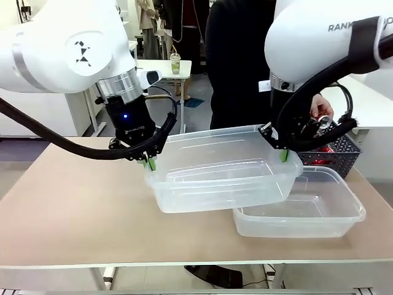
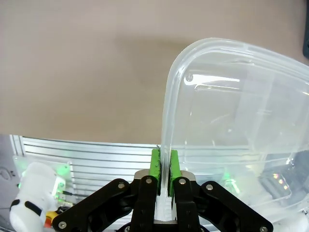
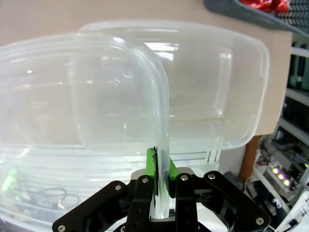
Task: Sort the waste into each basket.
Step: Offer the picked Organizing box to the human.
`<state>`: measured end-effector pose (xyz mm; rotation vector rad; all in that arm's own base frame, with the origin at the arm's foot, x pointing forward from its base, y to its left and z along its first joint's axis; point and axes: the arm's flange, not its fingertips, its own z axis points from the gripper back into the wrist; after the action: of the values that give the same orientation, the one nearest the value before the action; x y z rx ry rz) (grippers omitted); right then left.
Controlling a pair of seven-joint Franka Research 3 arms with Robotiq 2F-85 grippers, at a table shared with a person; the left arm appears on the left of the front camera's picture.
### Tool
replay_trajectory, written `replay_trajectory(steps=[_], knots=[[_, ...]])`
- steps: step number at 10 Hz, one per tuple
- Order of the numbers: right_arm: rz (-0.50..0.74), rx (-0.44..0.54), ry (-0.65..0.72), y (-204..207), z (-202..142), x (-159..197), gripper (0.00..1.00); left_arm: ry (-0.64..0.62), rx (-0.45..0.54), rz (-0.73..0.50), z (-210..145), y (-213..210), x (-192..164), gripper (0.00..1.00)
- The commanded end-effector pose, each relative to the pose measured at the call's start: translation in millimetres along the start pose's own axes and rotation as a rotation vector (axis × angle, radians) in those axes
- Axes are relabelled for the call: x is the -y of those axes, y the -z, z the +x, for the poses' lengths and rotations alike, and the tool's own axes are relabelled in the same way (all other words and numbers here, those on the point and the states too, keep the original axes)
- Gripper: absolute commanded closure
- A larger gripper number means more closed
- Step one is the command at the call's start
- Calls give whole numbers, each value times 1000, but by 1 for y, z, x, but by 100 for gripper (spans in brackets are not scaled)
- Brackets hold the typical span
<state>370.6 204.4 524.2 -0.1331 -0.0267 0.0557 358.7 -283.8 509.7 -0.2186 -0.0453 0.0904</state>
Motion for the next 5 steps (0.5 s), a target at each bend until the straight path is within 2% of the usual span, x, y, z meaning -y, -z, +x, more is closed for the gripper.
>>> replay_trajectory(steps=[1,5], knots=[[-13,-10,-9,-3,2,-1,95,3,11,-8,-1,-4,-4,91],[-13,-10,-9,-3,2,-1,95,3,11,-8,-1,-4,-4,91]])
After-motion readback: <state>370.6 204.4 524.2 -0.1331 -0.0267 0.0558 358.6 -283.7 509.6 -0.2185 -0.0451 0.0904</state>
